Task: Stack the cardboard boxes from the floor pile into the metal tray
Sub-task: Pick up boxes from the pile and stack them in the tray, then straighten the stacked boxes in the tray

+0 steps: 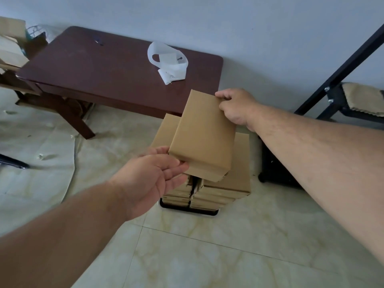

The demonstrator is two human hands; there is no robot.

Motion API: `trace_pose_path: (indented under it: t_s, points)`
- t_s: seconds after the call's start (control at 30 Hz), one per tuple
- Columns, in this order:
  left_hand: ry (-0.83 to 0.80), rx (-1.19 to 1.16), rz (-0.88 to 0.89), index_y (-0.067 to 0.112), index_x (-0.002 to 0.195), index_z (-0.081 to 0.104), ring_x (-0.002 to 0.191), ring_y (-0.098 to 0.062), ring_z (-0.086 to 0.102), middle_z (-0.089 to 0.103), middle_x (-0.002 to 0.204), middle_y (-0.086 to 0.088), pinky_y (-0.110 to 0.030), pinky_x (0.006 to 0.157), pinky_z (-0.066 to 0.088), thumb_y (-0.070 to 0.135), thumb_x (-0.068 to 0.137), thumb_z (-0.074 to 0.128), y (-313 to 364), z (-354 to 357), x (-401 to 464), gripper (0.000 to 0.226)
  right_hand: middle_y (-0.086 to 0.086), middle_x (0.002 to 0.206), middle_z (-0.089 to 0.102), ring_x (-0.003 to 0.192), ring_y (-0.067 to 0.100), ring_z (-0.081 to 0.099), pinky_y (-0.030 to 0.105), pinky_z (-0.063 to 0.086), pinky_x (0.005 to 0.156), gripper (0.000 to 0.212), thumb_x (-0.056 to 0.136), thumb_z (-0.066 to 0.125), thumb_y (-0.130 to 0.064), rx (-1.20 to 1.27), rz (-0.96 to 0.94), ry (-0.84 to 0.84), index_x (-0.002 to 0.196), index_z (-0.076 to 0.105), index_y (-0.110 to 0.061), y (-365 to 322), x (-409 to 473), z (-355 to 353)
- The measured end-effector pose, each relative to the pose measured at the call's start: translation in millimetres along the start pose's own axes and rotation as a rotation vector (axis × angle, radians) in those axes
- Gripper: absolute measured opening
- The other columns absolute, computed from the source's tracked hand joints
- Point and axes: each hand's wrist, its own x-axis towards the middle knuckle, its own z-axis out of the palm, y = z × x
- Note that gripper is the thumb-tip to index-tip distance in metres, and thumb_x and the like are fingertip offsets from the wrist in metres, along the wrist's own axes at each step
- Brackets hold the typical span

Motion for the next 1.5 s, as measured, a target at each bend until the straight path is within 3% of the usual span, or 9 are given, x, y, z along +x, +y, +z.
trace_pose_path:
  t_s: [0.2,0.47,0.7,0.9,1.07,1.2,1.3,1.43,1.5]
  points:
    - [0.007,-0.003,-0.016,0.015,0.117,0.057,0.115,-0.030,0.074,0.075,0.124,-0.016,-0.047,0.101,0.056,-0.009,0.101,0.050,-5,-5,5,0.030,-0.003,0.155,0.051,0.141,0.017,0.047,0.020,0.033,0.107,0.053,0.098,0.049,-0.008,-0.006,0.013,-0.015,0.149,0.055,-0.023,9,2,9]
    - [-0.006,0.015,-0.017,0.014,0.136,0.053,0.112,-0.026,0.076,0.080,0.115,-0.014,-0.047,0.101,0.056,-0.008,0.100,0.052,-10,-8,7,0.042,-0.005,0.155,0.050,0.142,0.016,0.045,0.020,0.031,0.107,0.053,0.099,0.048,-0.012,-0.009,0.016,-0.012,0.150,0.054,-0.025,11,3,13]
    - [0.002,0.059,-0.028,0.028,0.154,0.041,0.111,-0.031,0.076,0.071,0.126,-0.024,-0.052,0.099,0.058,-0.005,0.101,0.054,-15,-22,11,0.064,-0.005,0.164,0.036,0.150,0.016,0.034,0.026,0.024,0.118,0.057,0.103,0.050,-0.021,0.050,-0.011,0.046,0.158,0.040,-0.026,13,-4,11]
    - [0.079,0.340,-0.014,0.012,0.129,0.062,0.101,-0.036,0.077,0.079,0.111,-0.018,-0.051,0.085,0.061,0.008,0.100,0.059,-1,-62,4,0.029,-0.005,0.163,0.040,0.147,0.011,0.038,0.032,0.030,0.120,0.057,0.103,0.052,-0.035,0.293,0.015,0.243,0.158,0.039,-0.024,29,-25,-7]
    - [0.335,0.349,0.104,0.011,0.119,0.068,0.089,-0.027,0.070,0.075,0.114,-0.017,-0.045,0.078,0.058,0.013,0.104,0.057,5,-102,12,0.019,-0.005,0.159,0.044,0.141,0.009,0.042,0.024,0.032,0.103,0.055,0.106,0.052,-0.036,0.451,0.108,0.292,0.158,0.040,-0.022,81,-65,-2]
    - [0.435,0.309,0.179,0.012,0.117,0.066,0.114,-0.026,0.066,0.068,0.127,-0.012,-0.046,0.093,0.055,0.019,0.103,0.060,-3,-120,28,0.017,-0.006,0.156,0.048,0.141,0.014,0.045,0.033,0.035,0.113,0.057,0.103,0.055,-0.046,0.526,0.223,0.317,0.155,0.044,-0.024,127,-85,15]
    - [0.420,0.304,0.213,0.014,0.134,0.061,0.128,-0.024,0.061,0.062,0.138,-0.005,-0.049,0.106,0.051,0.029,0.102,0.063,-9,-126,50,0.035,-0.007,0.154,0.049,0.142,0.018,0.045,0.047,0.036,0.119,0.061,0.100,0.053,-0.056,0.568,0.273,0.337,0.153,0.046,-0.027,157,-94,29]
    - [0.360,0.331,0.248,0.016,0.153,0.047,0.131,-0.023,0.057,0.057,0.142,0.000,-0.050,0.111,0.047,0.044,0.100,0.064,-15,-129,85,0.063,-0.016,0.125,0.063,0.120,0.008,0.057,0.035,0.044,0.106,0.047,0.102,0.049,-0.055,0.730,0.278,0.333,0.140,0.058,-0.028,183,-94,53]
    - [0.321,0.368,0.262,0.017,0.155,0.045,0.132,-0.022,0.057,0.057,0.143,0.001,-0.050,0.111,0.047,0.050,0.097,0.064,-20,-132,100,0.070,-0.012,0.132,0.062,0.118,0.008,0.056,0.035,0.044,0.106,0.048,0.102,0.048,-0.056,0.790,0.272,0.319,0.139,0.058,-0.028,192,-94,66]
